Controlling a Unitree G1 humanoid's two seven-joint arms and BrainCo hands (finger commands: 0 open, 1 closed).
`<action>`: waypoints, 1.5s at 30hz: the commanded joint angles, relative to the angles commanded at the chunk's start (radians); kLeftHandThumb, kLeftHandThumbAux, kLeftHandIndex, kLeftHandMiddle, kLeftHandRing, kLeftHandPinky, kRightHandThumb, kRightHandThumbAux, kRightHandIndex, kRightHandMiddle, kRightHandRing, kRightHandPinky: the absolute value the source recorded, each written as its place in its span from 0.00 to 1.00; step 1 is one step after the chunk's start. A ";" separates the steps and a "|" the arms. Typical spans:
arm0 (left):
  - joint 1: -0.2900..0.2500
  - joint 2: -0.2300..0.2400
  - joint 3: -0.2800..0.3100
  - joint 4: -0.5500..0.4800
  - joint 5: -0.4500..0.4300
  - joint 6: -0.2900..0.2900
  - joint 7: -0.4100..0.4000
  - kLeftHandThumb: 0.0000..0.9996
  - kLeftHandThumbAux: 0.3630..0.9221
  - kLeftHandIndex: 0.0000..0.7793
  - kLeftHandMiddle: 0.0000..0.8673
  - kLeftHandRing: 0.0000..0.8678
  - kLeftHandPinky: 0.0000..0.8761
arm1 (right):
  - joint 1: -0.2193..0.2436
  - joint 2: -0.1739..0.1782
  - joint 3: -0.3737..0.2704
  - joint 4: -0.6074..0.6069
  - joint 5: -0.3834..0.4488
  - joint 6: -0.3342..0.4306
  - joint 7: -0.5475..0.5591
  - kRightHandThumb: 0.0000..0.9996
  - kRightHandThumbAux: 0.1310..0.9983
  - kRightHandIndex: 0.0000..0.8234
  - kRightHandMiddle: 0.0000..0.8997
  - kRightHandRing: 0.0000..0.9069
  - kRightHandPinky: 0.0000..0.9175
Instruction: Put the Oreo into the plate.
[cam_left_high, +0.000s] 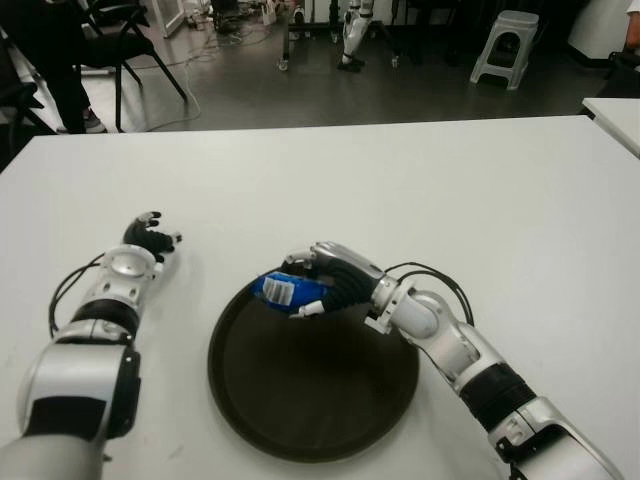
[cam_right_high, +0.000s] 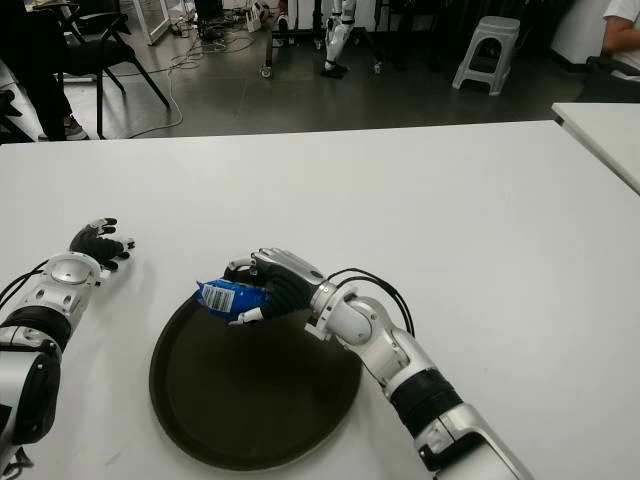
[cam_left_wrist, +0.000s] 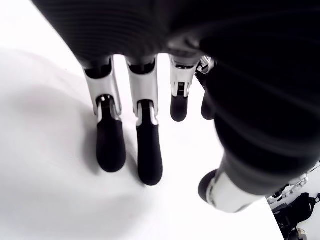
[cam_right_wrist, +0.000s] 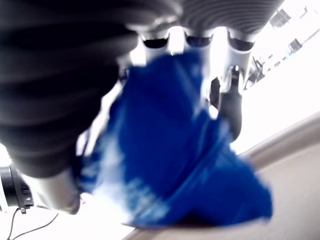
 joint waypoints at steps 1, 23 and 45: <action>0.000 0.000 0.000 0.000 0.001 0.000 0.002 0.20 0.75 0.10 0.14 0.16 0.15 | 0.001 0.001 -0.001 -0.001 0.003 0.003 0.002 0.00 0.60 0.12 0.15 0.14 0.10; 0.001 0.000 -0.001 0.000 0.001 -0.002 -0.007 0.22 0.73 0.10 0.13 0.17 0.20 | 0.000 0.011 -0.011 0.006 0.046 -0.003 0.037 0.00 0.60 0.12 0.13 0.16 0.19; -0.006 -0.003 -0.014 -0.002 0.014 0.011 -0.012 0.16 0.77 0.05 0.12 0.15 0.15 | -0.049 -0.002 -0.043 0.070 0.037 -0.014 -0.008 0.00 0.58 0.08 0.09 0.09 0.09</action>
